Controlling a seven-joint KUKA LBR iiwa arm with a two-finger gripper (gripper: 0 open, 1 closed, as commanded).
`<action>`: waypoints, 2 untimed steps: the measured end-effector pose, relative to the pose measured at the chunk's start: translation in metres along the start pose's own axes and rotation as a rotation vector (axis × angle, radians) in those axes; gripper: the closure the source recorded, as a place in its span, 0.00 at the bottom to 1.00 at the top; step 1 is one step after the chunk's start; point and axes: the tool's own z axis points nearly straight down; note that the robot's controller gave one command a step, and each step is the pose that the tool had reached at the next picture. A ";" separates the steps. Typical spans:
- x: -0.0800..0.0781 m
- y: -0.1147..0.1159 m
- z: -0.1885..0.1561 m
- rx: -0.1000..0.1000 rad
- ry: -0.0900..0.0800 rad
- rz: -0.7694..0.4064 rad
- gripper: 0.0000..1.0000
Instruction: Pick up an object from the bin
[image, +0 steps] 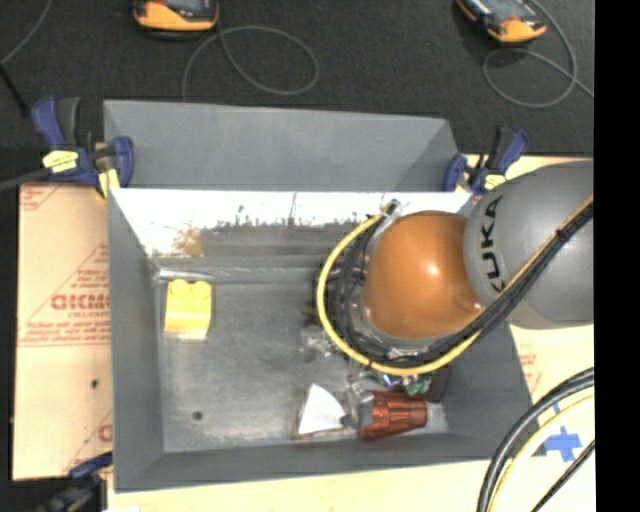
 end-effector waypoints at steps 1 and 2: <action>0.004 -0.016 -0.006 0.002 -0.004 -0.103 0.00; 0.012 -0.021 0.010 0.001 -0.004 0.090 0.00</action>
Offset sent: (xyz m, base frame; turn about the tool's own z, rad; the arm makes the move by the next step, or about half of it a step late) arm -0.0180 -0.0343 -0.0511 -0.0357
